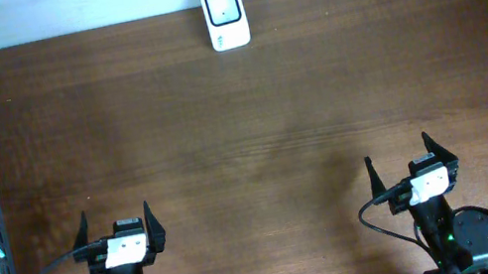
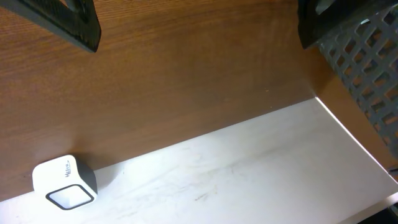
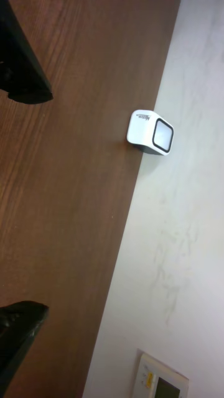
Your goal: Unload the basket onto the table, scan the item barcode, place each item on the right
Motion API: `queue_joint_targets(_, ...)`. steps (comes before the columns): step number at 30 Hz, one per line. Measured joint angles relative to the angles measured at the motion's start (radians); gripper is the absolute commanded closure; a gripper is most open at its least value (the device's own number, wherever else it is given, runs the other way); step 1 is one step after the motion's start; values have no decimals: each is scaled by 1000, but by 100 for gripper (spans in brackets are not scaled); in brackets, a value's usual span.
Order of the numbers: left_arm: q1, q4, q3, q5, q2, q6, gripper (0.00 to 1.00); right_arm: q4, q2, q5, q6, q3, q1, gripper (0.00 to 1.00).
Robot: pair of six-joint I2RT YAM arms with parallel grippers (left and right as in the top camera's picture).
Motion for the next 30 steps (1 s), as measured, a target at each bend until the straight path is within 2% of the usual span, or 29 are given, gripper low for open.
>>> queue_joint_targets(25,0,2,0,4,0,0,1,0,0,0,1,0,0,2)
queue_joint_targets(30,0,42,-1,166,0,-2,1,0,0,0,0,0,0,2)
